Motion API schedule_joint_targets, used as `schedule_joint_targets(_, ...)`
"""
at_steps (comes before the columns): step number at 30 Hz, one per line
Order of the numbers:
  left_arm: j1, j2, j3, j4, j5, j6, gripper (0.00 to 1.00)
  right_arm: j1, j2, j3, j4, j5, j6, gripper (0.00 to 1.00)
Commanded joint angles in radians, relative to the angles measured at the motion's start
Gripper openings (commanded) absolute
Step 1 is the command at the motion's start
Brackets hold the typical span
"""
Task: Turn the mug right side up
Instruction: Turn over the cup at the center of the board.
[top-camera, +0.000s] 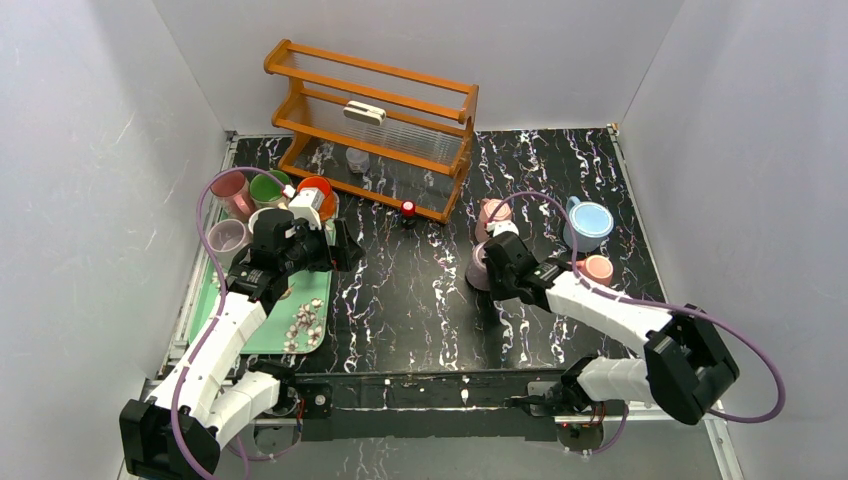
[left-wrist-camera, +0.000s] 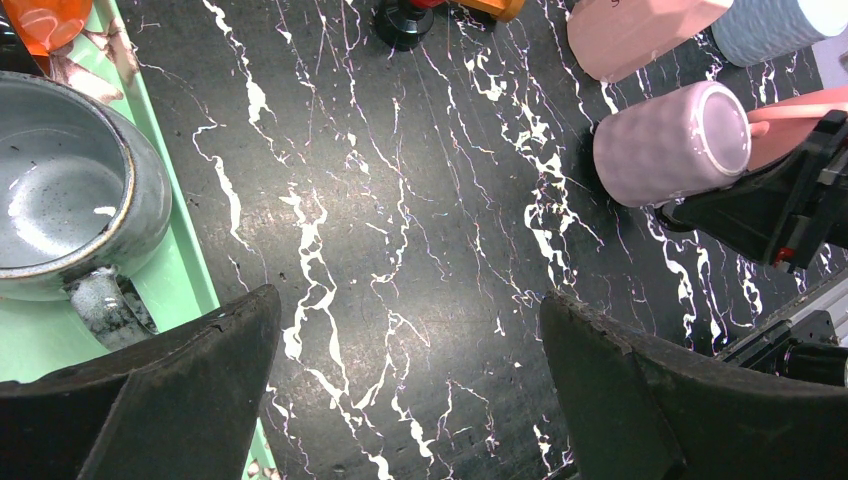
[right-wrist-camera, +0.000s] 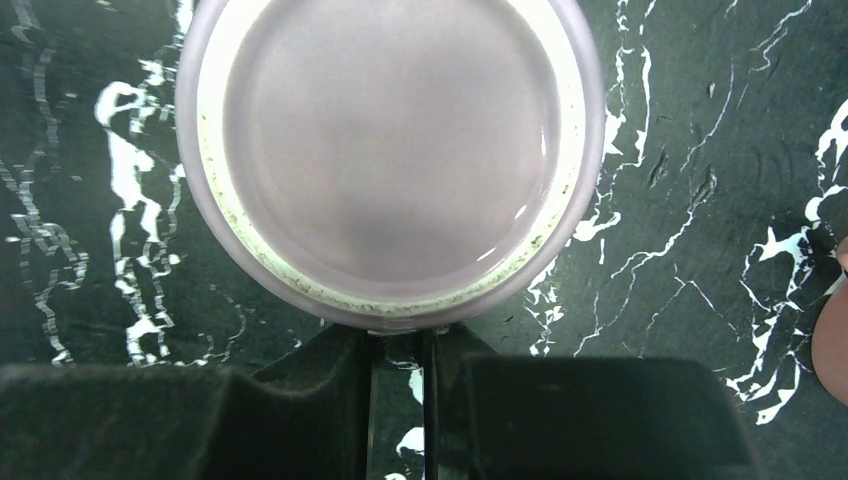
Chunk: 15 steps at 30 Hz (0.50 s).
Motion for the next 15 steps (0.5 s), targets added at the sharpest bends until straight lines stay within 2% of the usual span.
schedule_joint_targets(1,-0.003,-0.010,-0.001,-0.004,-0.002,0.009,0.98,0.007,-0.102,0.008,0.112,-0.031,0.011,0.01)
schedule_joint_targets(8,-0.003,-0.023,0.003,0.007,0.039,-0.039,0.98,0.006,-0.232,-0.044,0.236,-0.146,0.027,0.01)
schedule_joint_targets(15,-0.003,-0.036,0.030,0.050,0.190,-0.147,0.95,0.006,-0.391,-0.072,0.374,-0.250,0.090,0.01)
